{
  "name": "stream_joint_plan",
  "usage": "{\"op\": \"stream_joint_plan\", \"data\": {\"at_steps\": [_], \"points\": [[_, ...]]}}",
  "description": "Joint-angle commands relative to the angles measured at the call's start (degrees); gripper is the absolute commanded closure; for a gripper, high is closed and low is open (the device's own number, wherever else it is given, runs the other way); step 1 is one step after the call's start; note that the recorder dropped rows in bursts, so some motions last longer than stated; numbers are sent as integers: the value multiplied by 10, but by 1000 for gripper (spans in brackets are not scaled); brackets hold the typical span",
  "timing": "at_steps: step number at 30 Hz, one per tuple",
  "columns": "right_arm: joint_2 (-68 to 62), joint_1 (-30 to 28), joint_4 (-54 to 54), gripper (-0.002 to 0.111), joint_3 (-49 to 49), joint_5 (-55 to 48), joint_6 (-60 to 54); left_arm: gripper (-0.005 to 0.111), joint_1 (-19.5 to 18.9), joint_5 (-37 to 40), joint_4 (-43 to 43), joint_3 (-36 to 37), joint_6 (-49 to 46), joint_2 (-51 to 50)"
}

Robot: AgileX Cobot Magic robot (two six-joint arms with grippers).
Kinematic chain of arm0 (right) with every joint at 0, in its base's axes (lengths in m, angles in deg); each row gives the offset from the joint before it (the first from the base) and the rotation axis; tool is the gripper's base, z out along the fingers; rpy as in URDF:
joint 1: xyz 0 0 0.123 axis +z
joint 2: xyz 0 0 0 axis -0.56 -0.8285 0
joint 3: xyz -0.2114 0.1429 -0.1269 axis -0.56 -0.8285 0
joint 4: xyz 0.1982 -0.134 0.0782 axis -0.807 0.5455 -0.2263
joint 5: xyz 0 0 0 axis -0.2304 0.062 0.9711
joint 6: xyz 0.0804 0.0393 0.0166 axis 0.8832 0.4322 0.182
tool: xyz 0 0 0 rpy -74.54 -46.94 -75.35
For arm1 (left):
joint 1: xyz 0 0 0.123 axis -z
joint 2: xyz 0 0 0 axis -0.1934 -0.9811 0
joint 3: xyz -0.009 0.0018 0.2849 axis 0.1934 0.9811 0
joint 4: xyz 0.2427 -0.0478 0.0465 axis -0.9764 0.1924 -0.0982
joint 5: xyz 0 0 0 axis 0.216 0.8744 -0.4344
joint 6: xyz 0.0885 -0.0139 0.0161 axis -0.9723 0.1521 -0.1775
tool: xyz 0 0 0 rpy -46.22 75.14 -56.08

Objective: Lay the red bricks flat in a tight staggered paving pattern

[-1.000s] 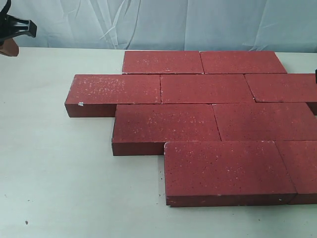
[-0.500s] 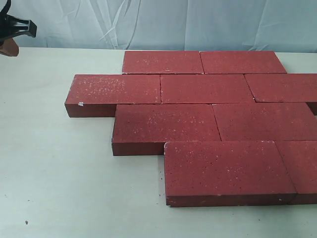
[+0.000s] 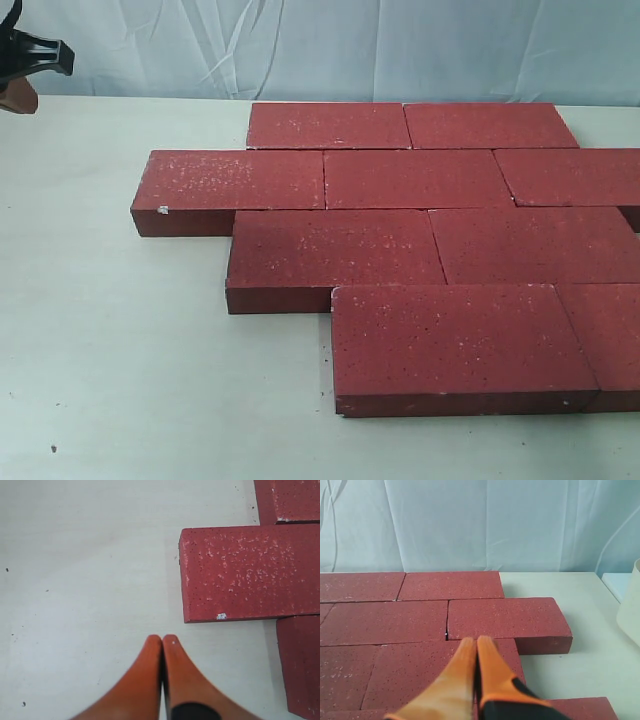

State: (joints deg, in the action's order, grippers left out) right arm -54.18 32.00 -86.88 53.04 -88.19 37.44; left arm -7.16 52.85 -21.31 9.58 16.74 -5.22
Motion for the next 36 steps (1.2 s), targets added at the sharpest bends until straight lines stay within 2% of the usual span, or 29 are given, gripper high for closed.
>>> {"op": "stream_joint_plan", "data": {"at_steps": [1, 9, 20, 24, 36], "points": [[4, -2, 2, 109, -2, 8, 0, 107, 2, -3, -3, 3, 0, 7], [31, -2, 2, 109, -38, 9, 0, 107, 2, -4, -4, 3, 0, 7], [200, -2, 2, 109, -170, 33, 0, 107, 2, -4, -4, 3, -1, 7], [200, -2, 3, 109, -198, 100, 0, 107, 2, -5, -4, 3, -1, 7], [200, -2, 4, 109, -269, 108, 0, 107, 2, -19, -4, 3, -1, 7]]}}
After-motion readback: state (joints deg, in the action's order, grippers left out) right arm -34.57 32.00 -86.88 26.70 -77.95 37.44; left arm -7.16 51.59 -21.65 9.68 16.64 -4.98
